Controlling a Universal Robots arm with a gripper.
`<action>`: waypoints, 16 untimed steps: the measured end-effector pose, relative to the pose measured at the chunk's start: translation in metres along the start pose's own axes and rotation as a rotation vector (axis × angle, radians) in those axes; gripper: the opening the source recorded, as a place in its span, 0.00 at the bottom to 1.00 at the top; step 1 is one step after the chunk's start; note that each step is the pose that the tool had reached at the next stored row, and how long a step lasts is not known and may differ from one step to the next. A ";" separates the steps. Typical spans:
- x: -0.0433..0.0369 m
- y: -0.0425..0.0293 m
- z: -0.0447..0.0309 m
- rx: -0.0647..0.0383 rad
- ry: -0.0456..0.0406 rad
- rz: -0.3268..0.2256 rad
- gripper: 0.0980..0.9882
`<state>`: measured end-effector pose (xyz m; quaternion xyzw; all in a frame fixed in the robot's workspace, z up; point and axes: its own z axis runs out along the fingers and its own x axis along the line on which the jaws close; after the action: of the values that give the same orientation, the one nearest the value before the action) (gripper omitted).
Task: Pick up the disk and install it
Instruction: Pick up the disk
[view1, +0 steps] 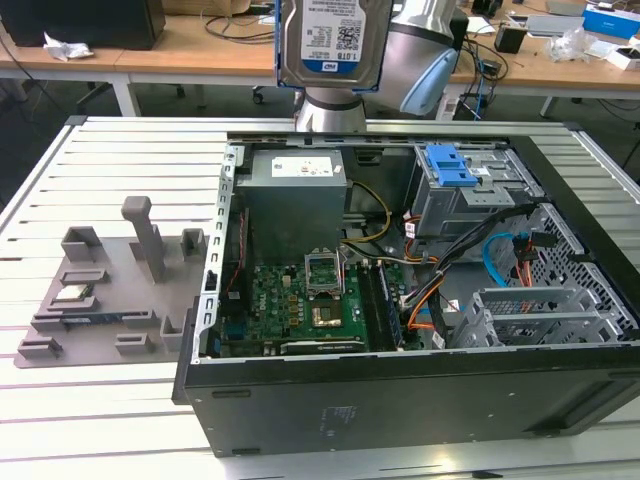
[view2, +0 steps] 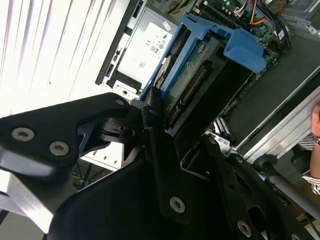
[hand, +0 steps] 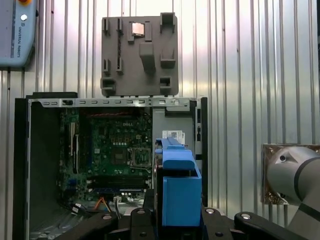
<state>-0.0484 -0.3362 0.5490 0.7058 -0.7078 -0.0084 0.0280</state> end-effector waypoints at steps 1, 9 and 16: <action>0.0000 -0.0017 0.0012 0.000 0.0001 0.000 0.30; -0.0011 -0.0308 0.0372 -0.002 0.0007 0.000 0.30; -0.0015 -0.0418 0.0510 -0.002 0.0005 0.000 0.30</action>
<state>-0.0092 -0.3363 0.4959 0.7058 -0.7078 -0.0091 0.0290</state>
